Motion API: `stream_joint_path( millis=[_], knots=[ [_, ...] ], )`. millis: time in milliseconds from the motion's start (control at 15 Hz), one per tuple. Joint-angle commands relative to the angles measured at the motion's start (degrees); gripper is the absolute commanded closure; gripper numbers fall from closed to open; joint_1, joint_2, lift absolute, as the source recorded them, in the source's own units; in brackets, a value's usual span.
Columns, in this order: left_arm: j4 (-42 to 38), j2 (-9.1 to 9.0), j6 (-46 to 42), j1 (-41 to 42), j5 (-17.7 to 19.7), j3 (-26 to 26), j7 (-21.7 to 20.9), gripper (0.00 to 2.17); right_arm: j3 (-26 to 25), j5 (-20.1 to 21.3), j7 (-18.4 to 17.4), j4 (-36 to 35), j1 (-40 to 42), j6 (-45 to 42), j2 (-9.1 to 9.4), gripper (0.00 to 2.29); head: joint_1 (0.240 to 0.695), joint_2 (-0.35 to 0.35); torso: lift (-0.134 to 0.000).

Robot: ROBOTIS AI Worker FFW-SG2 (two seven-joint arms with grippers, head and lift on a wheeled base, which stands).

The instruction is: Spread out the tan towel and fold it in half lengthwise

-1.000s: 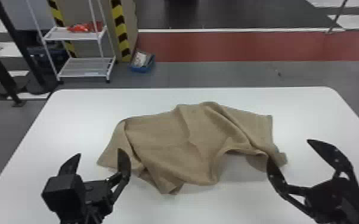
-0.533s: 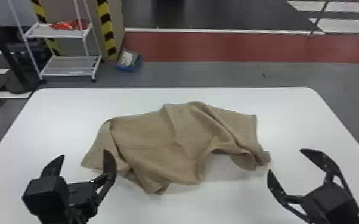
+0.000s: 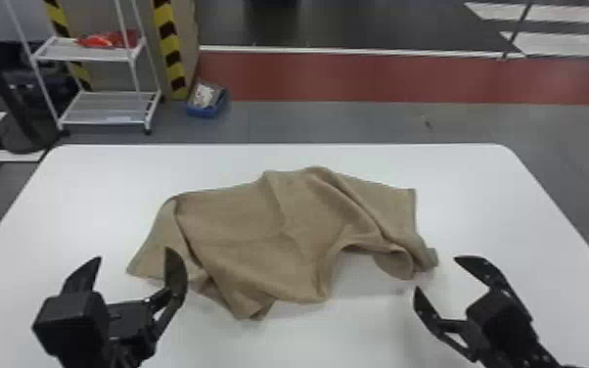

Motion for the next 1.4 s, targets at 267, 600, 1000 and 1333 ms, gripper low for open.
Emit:
stream_joint_path(
  millis=[267,600,1000,1333],
  knots=[
    [0.03,-0.18,-0.17,0.09,0.0,0.18,0.0,0.05,1.44,0.06,-0.49,4.1,-4.21,3.27,0.05,0.34,0.695,-0.026,-0.123],
    [0.03,-0.18,-0.17,0.09,0.0,0.27,0.0,0.05,3.38,1.2,0.22,6.74,-5.53,4.15,0.05,0.44,0.695,-0.016,-0.123],
    [-0.06,-0.18,-0.17,0.09,0.0,0.44,0.09,0.05,5.75,3.49,-1.01,5.16,-4.82,3.98,0.05,0.35,0.695,0.01,-0.123],
    [-0.41,-0.18,0.01,0.18,0.0,0.36,0.0,0.05,7.95,5.42,-3.47,2.08,-3.42,6.44,0.05,0.16,0.695,0.026,-0.123]
  ],
)
